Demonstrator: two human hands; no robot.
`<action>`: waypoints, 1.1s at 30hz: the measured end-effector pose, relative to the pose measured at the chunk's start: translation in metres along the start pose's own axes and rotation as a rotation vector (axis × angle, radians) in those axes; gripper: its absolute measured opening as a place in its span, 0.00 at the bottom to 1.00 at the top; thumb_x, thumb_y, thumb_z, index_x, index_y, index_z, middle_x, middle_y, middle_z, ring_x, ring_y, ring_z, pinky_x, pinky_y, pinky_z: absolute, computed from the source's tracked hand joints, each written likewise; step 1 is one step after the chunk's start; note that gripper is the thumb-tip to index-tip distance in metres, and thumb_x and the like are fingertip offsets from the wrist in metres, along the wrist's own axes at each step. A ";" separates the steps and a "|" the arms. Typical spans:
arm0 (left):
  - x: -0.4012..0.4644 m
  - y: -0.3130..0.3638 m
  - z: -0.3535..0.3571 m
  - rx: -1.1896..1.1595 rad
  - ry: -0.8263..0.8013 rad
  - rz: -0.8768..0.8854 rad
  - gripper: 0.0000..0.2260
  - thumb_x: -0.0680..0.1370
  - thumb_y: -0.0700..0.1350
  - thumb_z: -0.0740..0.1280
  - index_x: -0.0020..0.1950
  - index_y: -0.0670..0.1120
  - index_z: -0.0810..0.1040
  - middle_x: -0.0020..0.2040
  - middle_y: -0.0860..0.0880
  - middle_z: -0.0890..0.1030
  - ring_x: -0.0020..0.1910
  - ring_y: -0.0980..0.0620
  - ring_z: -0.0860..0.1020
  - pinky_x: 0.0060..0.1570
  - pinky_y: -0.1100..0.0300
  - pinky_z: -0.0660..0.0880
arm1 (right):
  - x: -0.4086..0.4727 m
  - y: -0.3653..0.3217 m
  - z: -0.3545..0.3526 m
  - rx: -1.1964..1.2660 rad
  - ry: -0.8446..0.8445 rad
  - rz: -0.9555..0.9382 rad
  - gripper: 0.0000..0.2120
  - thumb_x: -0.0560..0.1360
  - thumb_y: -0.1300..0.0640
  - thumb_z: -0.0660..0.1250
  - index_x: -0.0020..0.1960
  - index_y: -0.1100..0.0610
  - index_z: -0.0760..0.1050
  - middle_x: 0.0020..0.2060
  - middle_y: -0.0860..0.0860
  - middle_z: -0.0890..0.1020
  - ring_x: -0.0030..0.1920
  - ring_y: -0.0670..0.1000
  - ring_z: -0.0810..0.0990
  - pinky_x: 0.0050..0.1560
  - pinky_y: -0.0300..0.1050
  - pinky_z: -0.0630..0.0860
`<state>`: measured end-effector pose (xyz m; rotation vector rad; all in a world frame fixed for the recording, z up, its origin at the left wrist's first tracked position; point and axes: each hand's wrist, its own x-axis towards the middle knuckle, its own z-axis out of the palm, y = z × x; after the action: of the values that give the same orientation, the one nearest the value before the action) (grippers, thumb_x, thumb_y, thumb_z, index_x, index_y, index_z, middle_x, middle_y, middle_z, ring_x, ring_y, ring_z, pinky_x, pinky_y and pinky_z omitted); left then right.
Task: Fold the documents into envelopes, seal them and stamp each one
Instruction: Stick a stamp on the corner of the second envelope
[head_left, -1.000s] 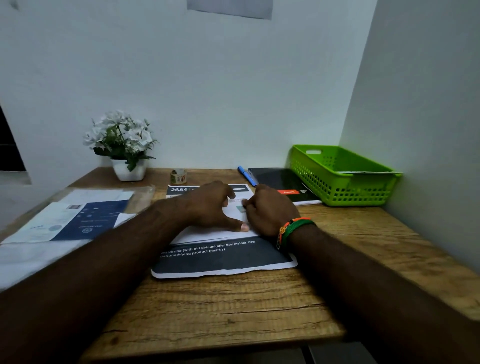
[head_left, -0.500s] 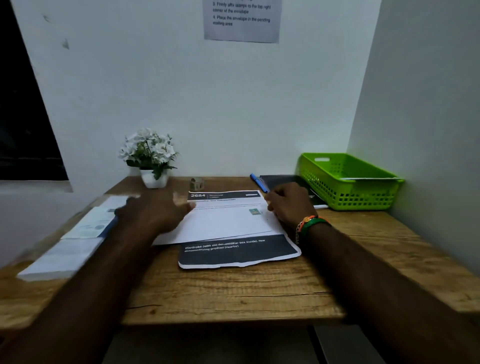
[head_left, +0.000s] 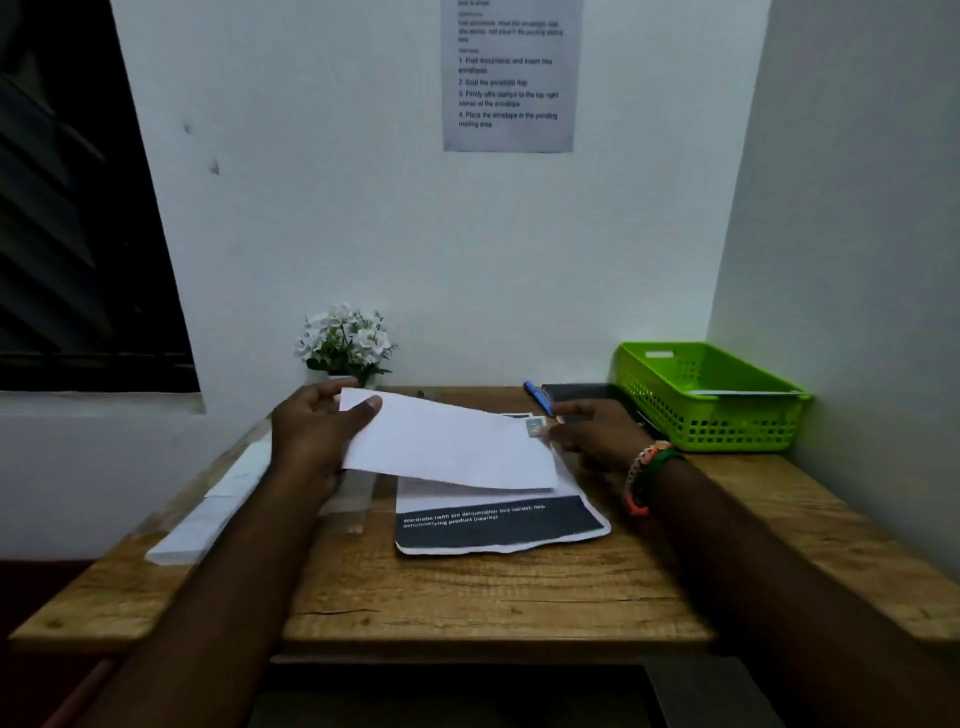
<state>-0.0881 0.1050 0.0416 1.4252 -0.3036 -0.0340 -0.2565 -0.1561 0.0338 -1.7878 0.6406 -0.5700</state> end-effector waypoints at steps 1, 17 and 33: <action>-0.002 0.007 0.000 -0.096 -0.023 -0.016 0.19 0.71 0.37 0.79 0.61 0.44 0.82 0.53 0.45 0.84 0.45 0.49 0.84 0.33 0.59 0.82 | -0.005 -0.003 -0.006 0.102 -0.036 0.047 0.16 0.69 0.60 0.79 0.55 0.59 0.83 0.39 0.56 0.81 0.33 0.49 0.75 0.30 0.39 0.66; -0.037 0.056 0.200 -0.254 -0.616 -0.163 0.11 0.80 0.41 0.70 0.63 0.42 0.80 0.52 0.42 0.85 0.50 0.47 0.85 0.51 0.50 0.82 | -0.107 -0.013 -0.185 0.582 0.629 0.002 0.05 0.76 0.68 0.66 0.42 0.62 0.77 0.36 0.57 0.79 0.32 0.53 0.77 0.29 0.40 0.75; -0.100 -0.027 0.295 0.896 -0.724 0.873 0.33 0.78 0.53 0.70 0.81 0.47 0.62 0.79 0.47 0.65 0.77 0.47 0.64 0.74 0.49 0.66 | -0.042 0.025 -0.180 0.163 0.898 -0.002 0.10 0.66 0.55 0.76 0.37 0.54 0.75 0.37 0.54 0.82 0.40 0.56 0.83 0.46 0.54 0.81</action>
<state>-0.2471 -0.1639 0.0300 1.9951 -1.6789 0.3465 -0.4095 -0.2601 0.0583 -1.3210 1.1475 -1.4072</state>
